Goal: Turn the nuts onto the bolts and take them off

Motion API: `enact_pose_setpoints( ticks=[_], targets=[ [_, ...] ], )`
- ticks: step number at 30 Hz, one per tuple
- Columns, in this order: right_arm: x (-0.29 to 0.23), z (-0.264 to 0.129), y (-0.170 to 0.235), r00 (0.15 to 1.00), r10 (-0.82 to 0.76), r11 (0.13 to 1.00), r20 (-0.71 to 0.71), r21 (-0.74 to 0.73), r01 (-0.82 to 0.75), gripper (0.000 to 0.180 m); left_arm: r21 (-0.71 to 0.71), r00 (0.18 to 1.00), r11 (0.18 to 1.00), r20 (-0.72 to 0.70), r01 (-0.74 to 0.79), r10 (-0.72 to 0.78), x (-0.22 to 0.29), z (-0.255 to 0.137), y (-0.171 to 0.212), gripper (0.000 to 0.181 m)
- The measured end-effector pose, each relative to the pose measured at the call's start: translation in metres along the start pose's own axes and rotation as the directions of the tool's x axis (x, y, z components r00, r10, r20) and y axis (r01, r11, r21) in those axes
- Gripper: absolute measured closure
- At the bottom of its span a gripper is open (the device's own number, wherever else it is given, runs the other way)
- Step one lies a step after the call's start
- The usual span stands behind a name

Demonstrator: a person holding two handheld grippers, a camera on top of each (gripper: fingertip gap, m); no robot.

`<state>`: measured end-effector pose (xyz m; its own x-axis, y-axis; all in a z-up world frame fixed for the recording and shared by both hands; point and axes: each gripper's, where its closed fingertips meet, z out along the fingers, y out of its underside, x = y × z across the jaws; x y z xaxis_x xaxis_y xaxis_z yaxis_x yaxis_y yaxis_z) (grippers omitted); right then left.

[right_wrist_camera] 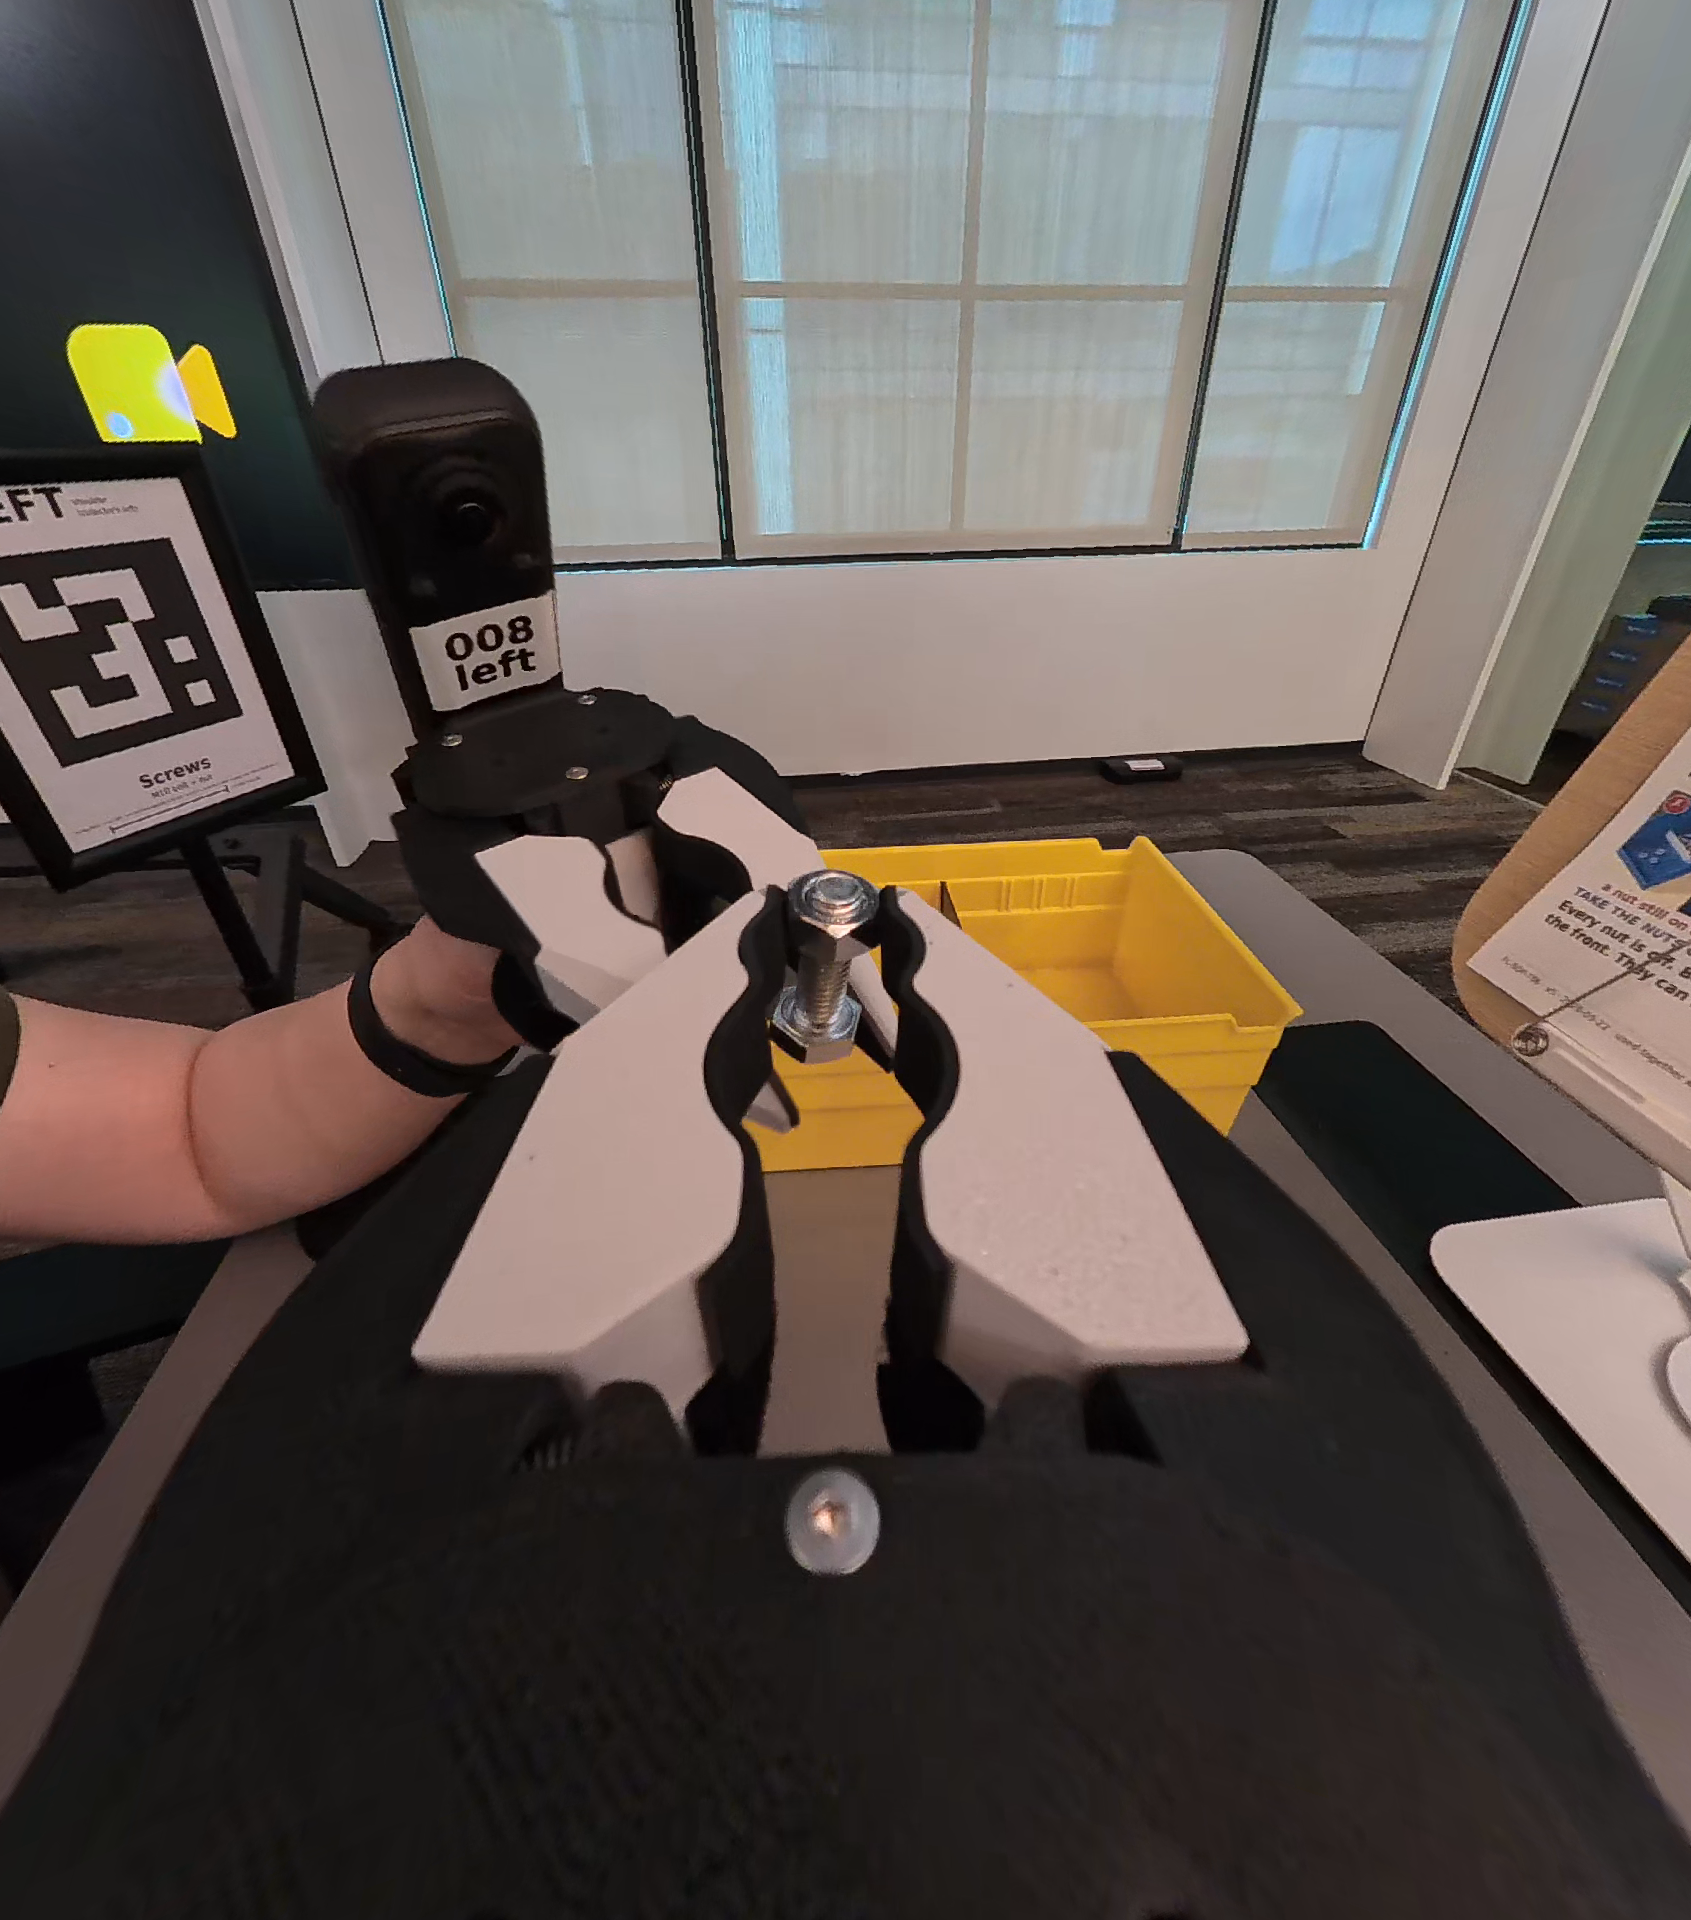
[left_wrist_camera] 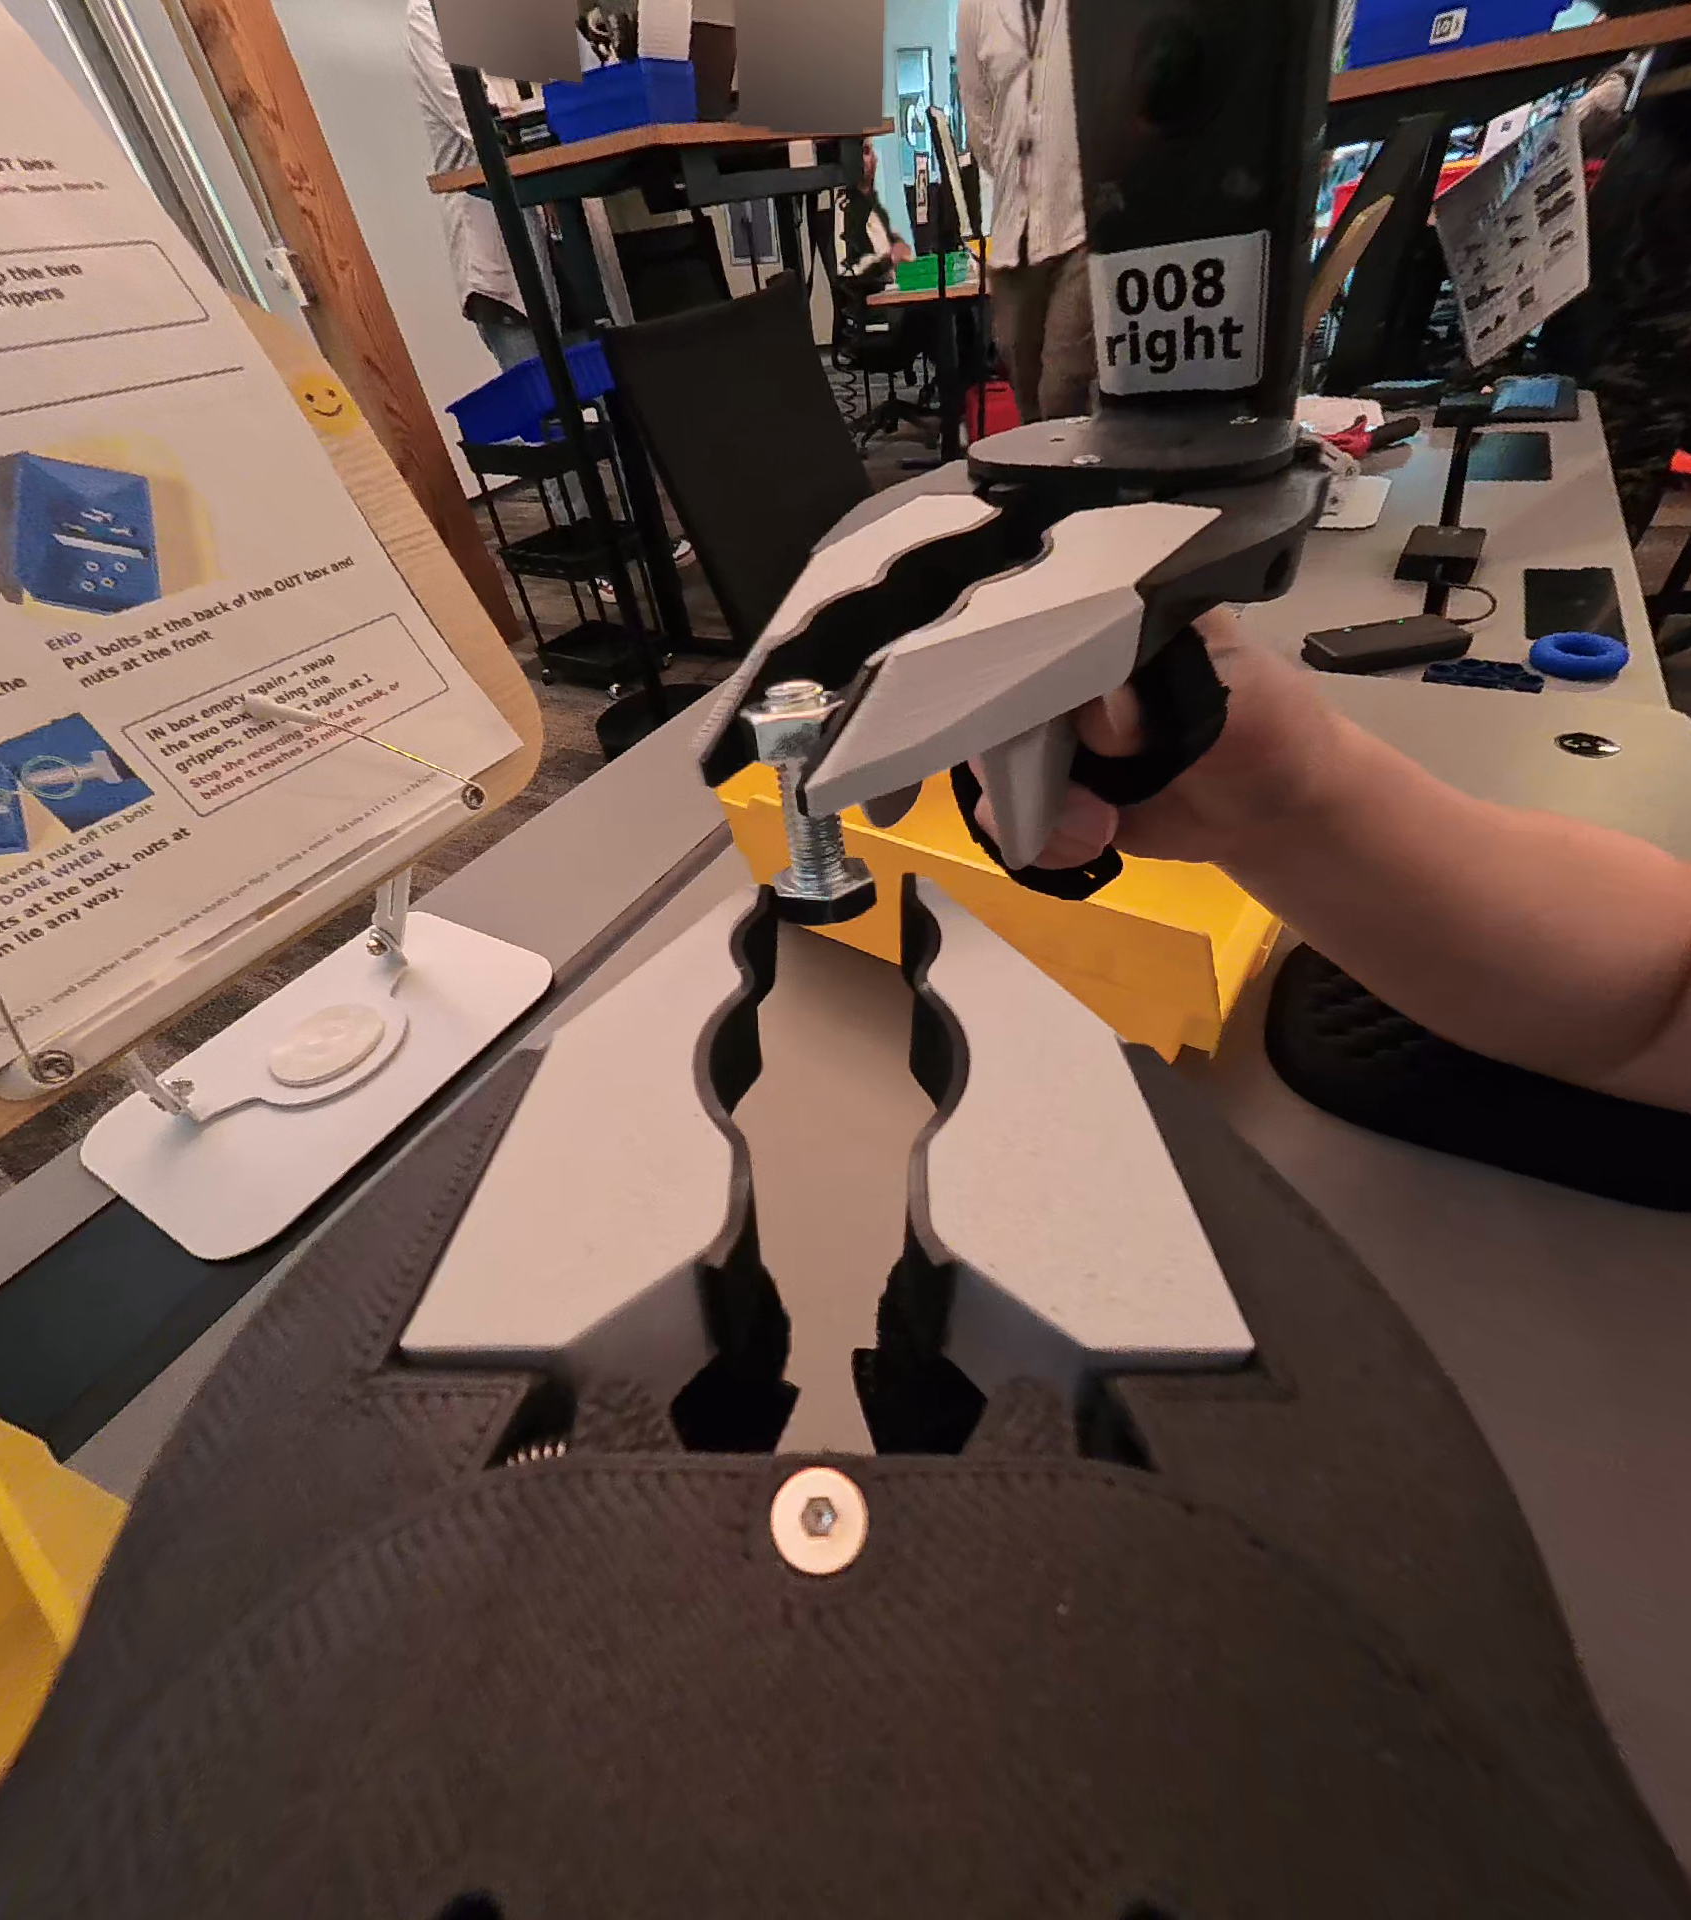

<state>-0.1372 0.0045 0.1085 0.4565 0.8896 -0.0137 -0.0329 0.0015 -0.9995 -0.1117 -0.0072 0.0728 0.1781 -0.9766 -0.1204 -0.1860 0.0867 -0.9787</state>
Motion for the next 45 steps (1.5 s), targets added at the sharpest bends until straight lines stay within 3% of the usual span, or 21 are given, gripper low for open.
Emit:
enact_pose_setpoints(
  ticks=[16,26,30,35,37,40,45],
  targets=[
    [0.005,0.003,0.001,0.998,-0.026,1.0,-0.049,0.003,0.026,0.164,0.019,0.998,1.0,0.056,0.005,-0.006,-0.009,-0.002,-0.002,0.165],
    [-0.003,0.0,-0.006,1.0,-0.023,0.999,0.011,0.033,0.022,0.148,0.056,0.994,0.998,0.107,0.008,-0.014,-0.02,-0.01,-0.009,0.165],
    [-0.009,-0.004,-0.01,0.998,-0.053,0.997,0.033,0.051,0.052,0.168,0.056,0.992,0.998,0.125,0.017,-0.024,-0.024,-0.012,-0.008,0.165],
    [-0.002,-0.002,-0.009,0.999,-0.032,0.998,-0.002,0.049,0.032,0.142,0.06,0.993,0.998,0.117,0.018,-0.025,-0.022,-0.012,-0.01,0.165],
    [-0.009,0.0,-0.006,0.999,-0.037,0.999,0.04,0.033,0.036,0.145,0.055,0.992,0.998,0.125,0.012,-0.019,-0.023,-0.012,-0.009,0.165],
    [-0.013,-0.001,-0.007,0.996,-0.065,0.997,0.055,0.042,0.063,0.163,0.053,0.991,0.998,0.128,0.019,-0.026,-0.025,-0.013,-0.009,0.165],
    [-0.006,0.002,-0.005,0.998,-0.055,0.998,0.01,0.033,0.055,0.139,0.052,0.993,0.998,0.117,0.022,-0.028,-0.022,-0.011,-0.008,0.165]
  ],
)
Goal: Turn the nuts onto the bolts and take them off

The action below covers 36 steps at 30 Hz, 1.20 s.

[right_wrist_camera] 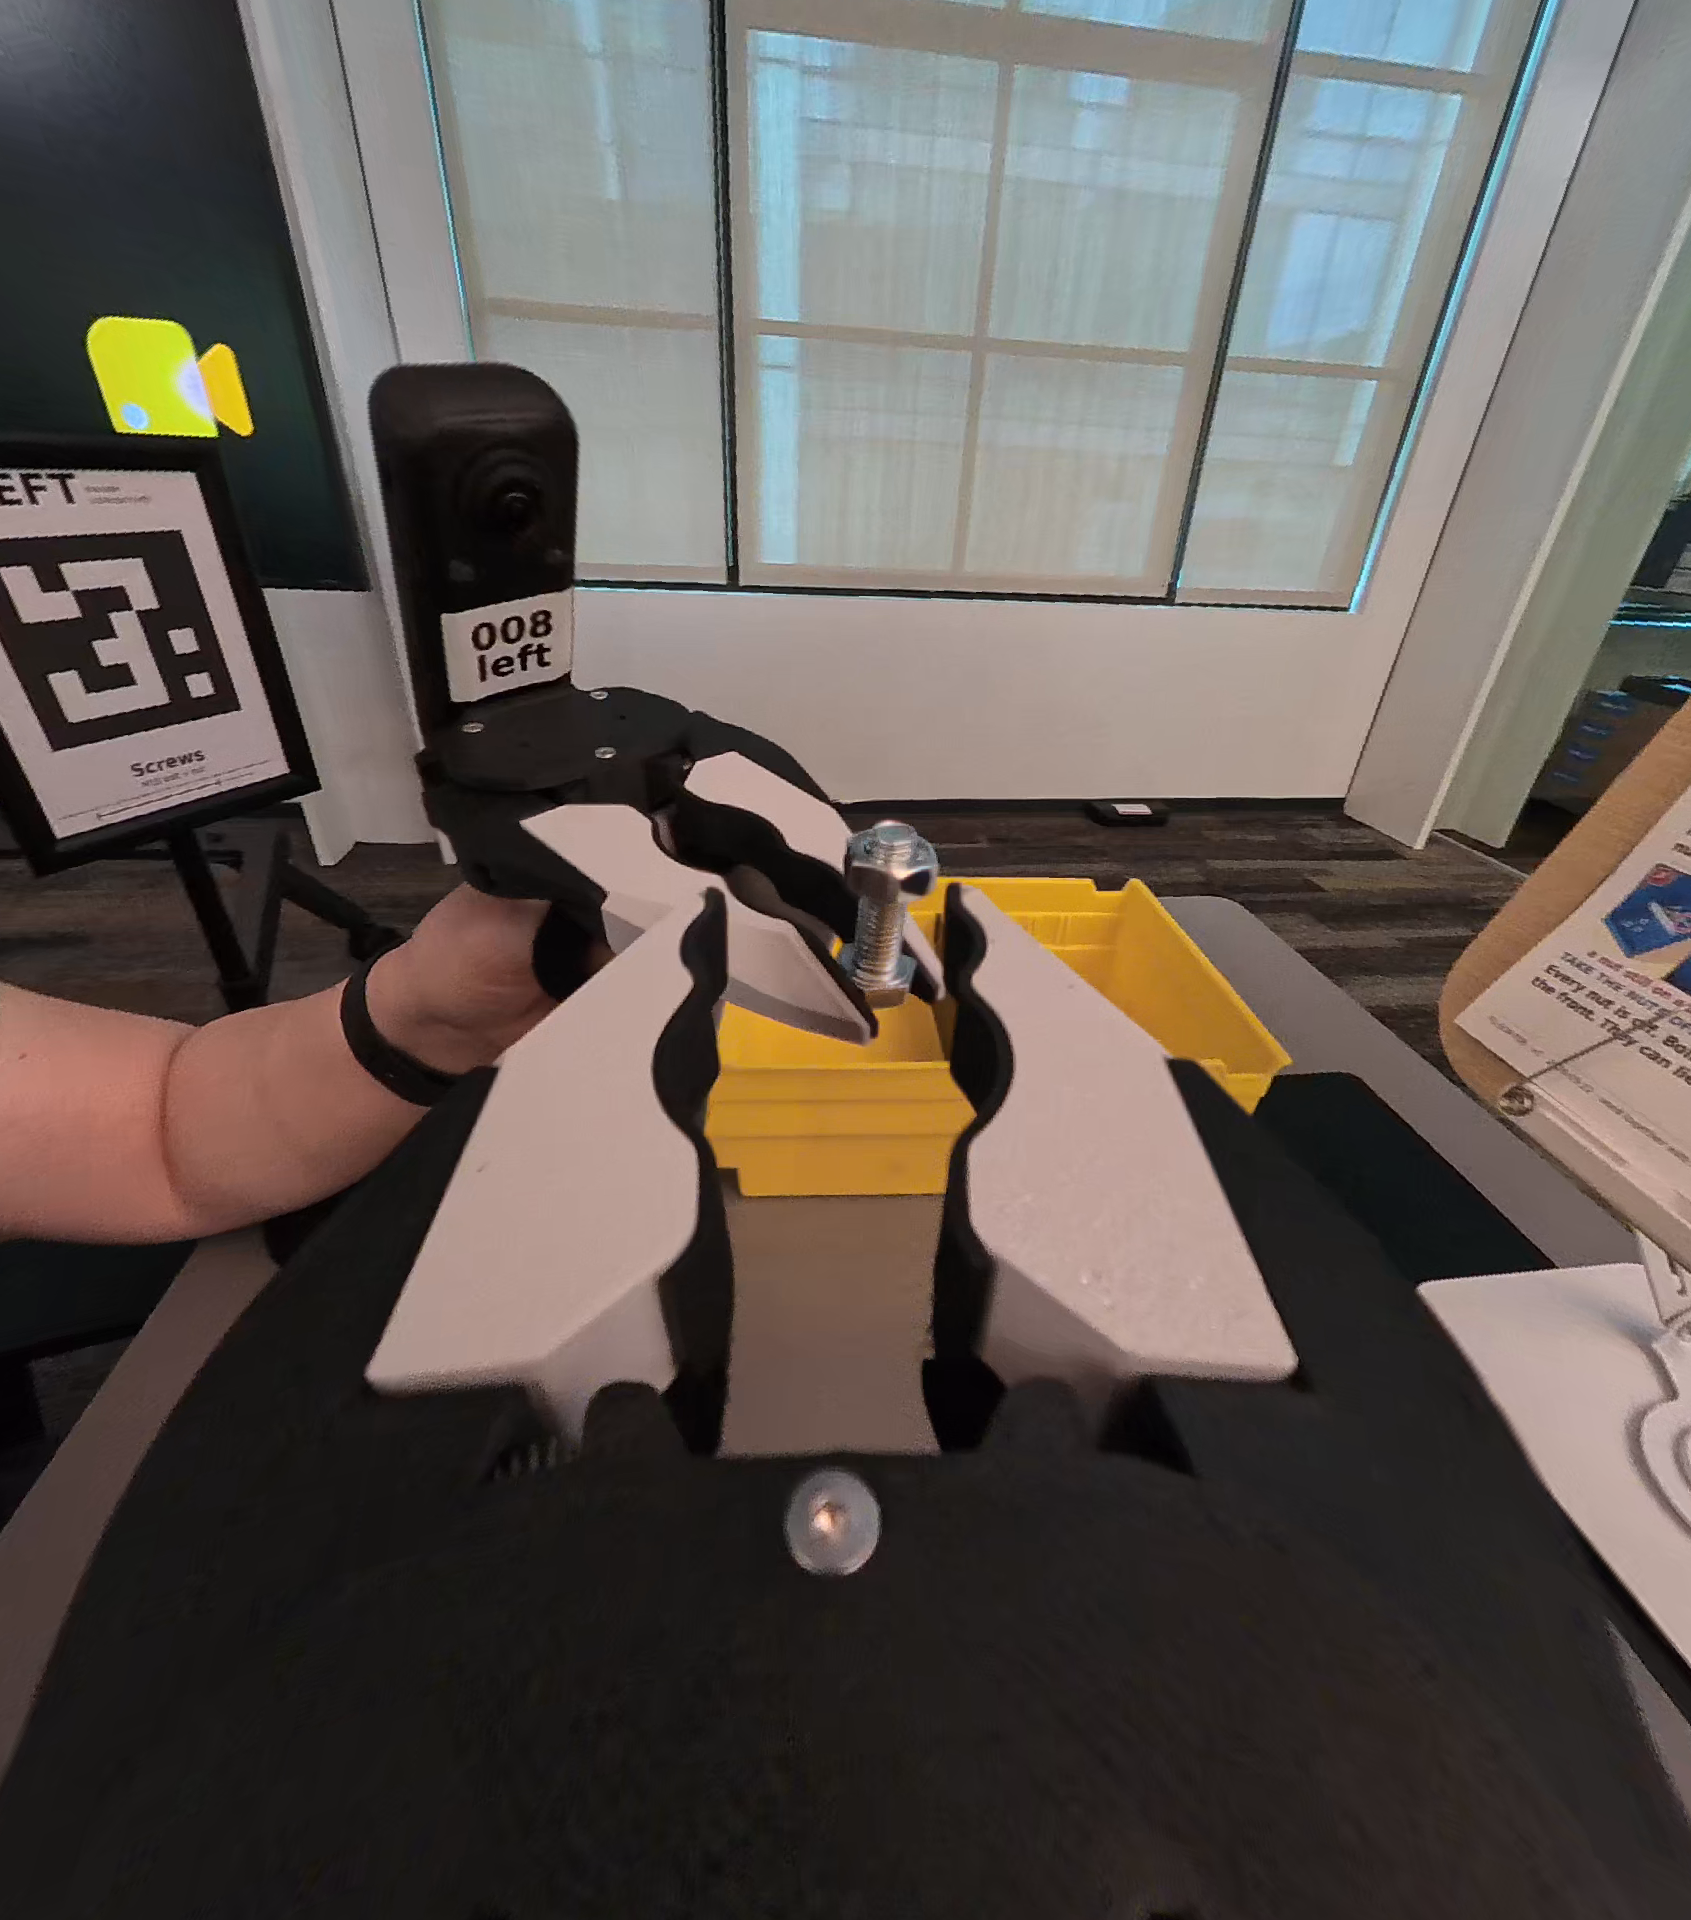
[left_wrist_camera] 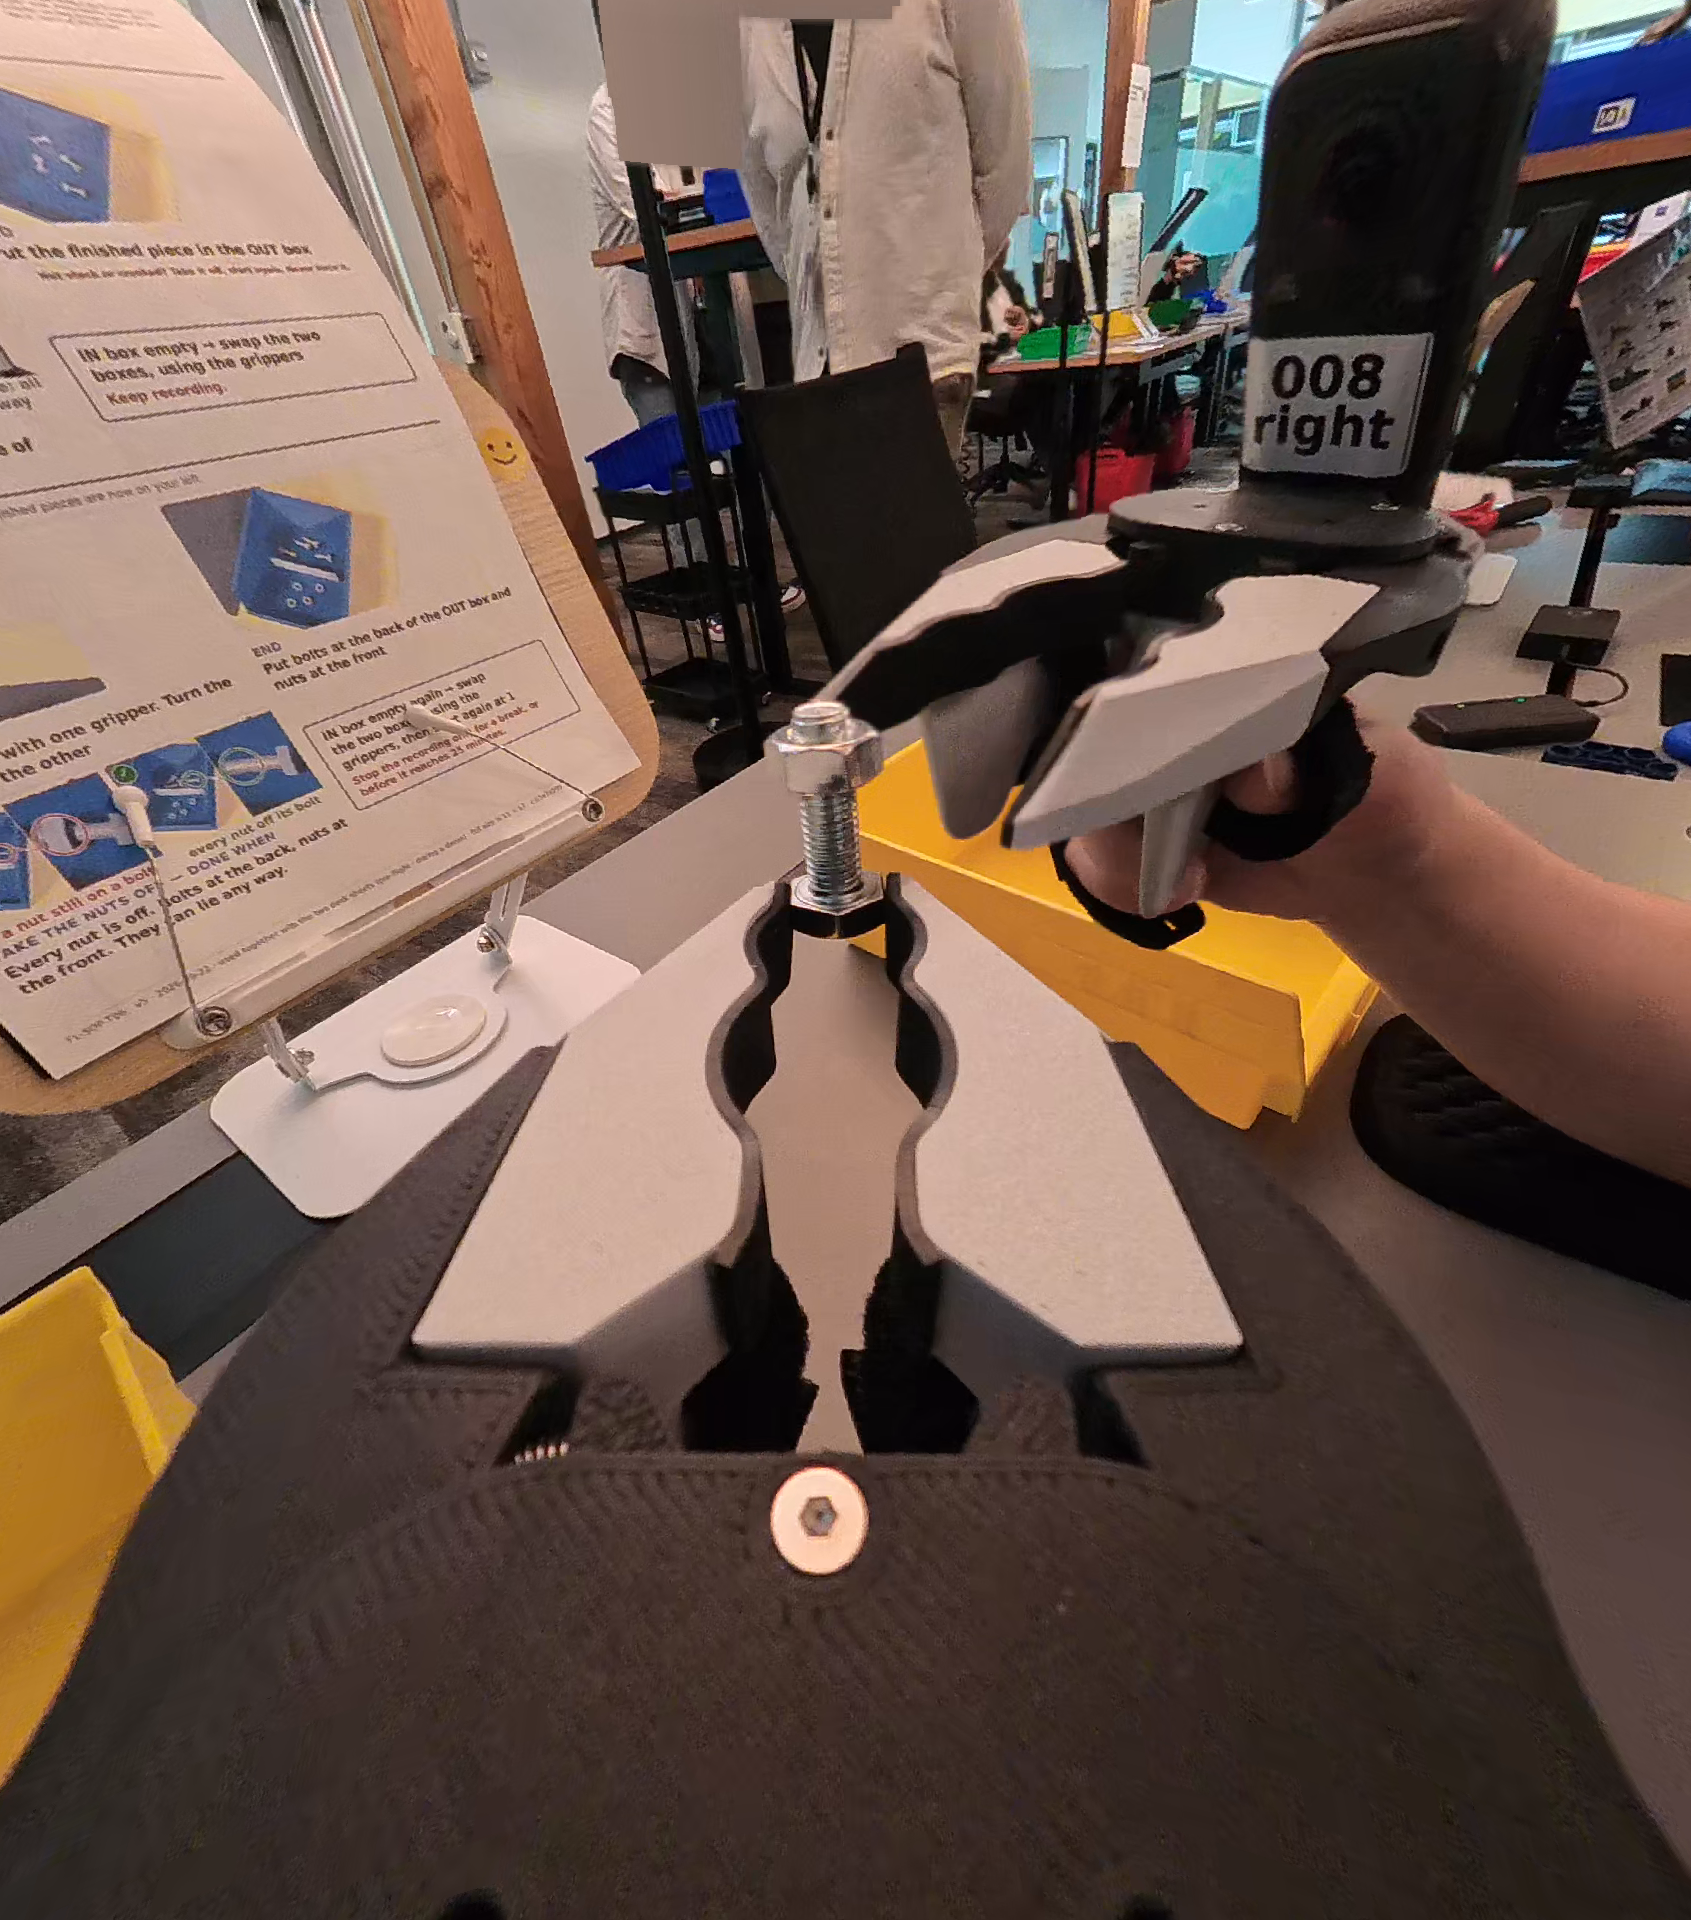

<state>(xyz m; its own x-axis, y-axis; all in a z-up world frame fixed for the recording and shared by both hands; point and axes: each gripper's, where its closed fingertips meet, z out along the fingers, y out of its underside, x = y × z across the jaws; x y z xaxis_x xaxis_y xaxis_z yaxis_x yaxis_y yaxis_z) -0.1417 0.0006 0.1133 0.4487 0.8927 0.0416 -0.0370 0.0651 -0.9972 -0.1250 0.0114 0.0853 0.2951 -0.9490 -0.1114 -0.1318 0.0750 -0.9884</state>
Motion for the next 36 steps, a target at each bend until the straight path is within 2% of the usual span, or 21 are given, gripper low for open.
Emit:
enact_pose_setpoints(
  ticks=[2,5,6,10,13,15,18,20,23,29,31,33,36],
  targets=[
    [-0.002,0.0,0.0,1.0,-0.018,1.0,0.002,0.004,0.018,0.141,-0.005,1.0,1.0,0.007,-0.012,0.012,0.0,0.0,0.0,0.165],
    [-0.002,-0.003,-0.001,0.999,-0.045,0.999,0.002,0.003,0.045,0.162,-0.004,1.0,1.0,0.008,-0.003,0.003,-0.002,-0.001,0.0,0.165],
    [-0.003,-0.003,-0.003,1.0,-0.027,1.0,0.008,0.006,0.027,0.161,-0.003,1.0,1.0,0.009,0.0,0.0,-0.002,-0.001,0.0,0.165],
    [0.002,-0.002,-0.002,0.999,-0.02,1.0,-0.024,0.01,0.021,0.138,-0.004,1.0,1.0,0.003,0.001,-0.001,-0.001,0.0,0.0,0.165],
    [-0.004,0.0,-0.001,0.999,-0.033,0.999,0.007,-0.001,0.033,0.145,-0.011,1.0,1.0,0.007,-0.007,0.007,0.0,0.0,0.002,0.165],
    [-0.005,-0.003,-0.003,0.999,-0.046,0.999,0.019,0.008,0.046,0.164,-0.012,1.0,1.0,0.009,-0.001,0.001,-0.002,0.0,0.002,0.165],
    [0.0,-0.003,-0.004,1.0,-0.023,1.0,-0.009,0.021,0.023,0.149,-0.008,1.0,1.0,-0.006,0.012,-0.012,-0.001,0.0,0.002,0.165],
    [-0.002,-0.001,-0.001,1.0,-0.03,1.0,0.005,0.01,0.03,0.147,-0.013,1.0,1.0,-0.005,0.003,-0.003,0.001,0.001,0.003,0.165],
    [-0.002,-0.004,-0.003,0.999,-0.05,0.998,0.006,0.023,0.05,0.165,-0.011,1.0,1.0,-0.002,0.002,-0.002,0.0,0.001,0.003,0.165],
    [0.004,0.002,0.009,0.999,0.034,0.999,0.011,-0.009,-0.034,0.158,0.005,0.999,1.0,-0.03,0.017,-0.016,0.005,0.001,0.0,0.165],
    [0.004,0.004,0.011,0.999,0.05,0.999,0.02,-0.009,-0.05,0.16,-0.003,0.999,1.0,-0.032,0.008,-0.009,0.006,0.002,0.001,0.165],
    [0.005,0.004,0.012,0.998,0.06,0.998,0.02,-0.008,-0.06,0.171,0.001,0.999,1.0,-0.047,0.01,-0.01,0.009,0.004,0.002,0.165],
    [0.004,0.003,0.013,0.996,0.083,0.996,0.034,-0.011,-0.083,0.172,0.001,0.997,1.0,-0.071,0.016,-0.016,0.012,0.004,0.002,0.165]
  ],
)
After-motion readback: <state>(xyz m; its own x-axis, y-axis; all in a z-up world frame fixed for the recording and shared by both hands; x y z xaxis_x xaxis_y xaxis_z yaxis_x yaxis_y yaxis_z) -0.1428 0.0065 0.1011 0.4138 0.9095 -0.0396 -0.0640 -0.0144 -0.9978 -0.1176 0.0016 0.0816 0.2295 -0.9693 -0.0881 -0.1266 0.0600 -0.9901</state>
